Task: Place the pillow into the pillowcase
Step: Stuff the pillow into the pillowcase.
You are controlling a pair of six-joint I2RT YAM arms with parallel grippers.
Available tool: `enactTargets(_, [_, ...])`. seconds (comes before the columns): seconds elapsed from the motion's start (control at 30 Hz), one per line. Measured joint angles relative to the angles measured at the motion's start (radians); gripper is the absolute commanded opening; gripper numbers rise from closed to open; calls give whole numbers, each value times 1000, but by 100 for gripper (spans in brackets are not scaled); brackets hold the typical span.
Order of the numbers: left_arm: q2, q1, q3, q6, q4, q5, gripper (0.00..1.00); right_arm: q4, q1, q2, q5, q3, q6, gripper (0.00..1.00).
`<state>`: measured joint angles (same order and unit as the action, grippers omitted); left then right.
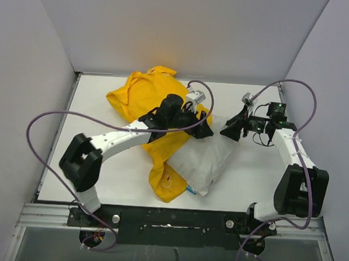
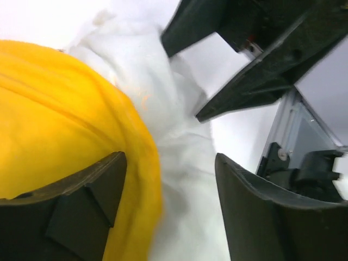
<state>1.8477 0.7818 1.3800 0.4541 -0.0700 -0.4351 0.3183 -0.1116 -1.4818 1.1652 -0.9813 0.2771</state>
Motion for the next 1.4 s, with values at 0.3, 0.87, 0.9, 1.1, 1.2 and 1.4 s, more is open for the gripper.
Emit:
enactTargets(0.3, [-669, 8, -323, -101, 138, 230, 98, 672, -6, 261, 129, -127, 969, 98])
enactTargets(0.87, [-707, -1, -933, 181, 190, 298, 19, 442, 720, 170, -489, 126, 1220, 22])
enactTargets(0.9, [-679, 0, -936, 187, 150, 284, 4, 391, 746, 159, -537, 134, 1197, 9])
enactTargets(1.1, [-605, 50, -882, 193, -64, 104, 0, 129, 839, 105, -805, 66, 822, 0])
enactTargets(1.2, [-601, 130, -733, 231, -84, 90, 0, 70, 789, 104, -838, -57, 635, 0])
enactTargets(1.4, [-603, 225, -632, 276, -187, 49, 1, -218, 654, 183, -737, -10, 355, 3])
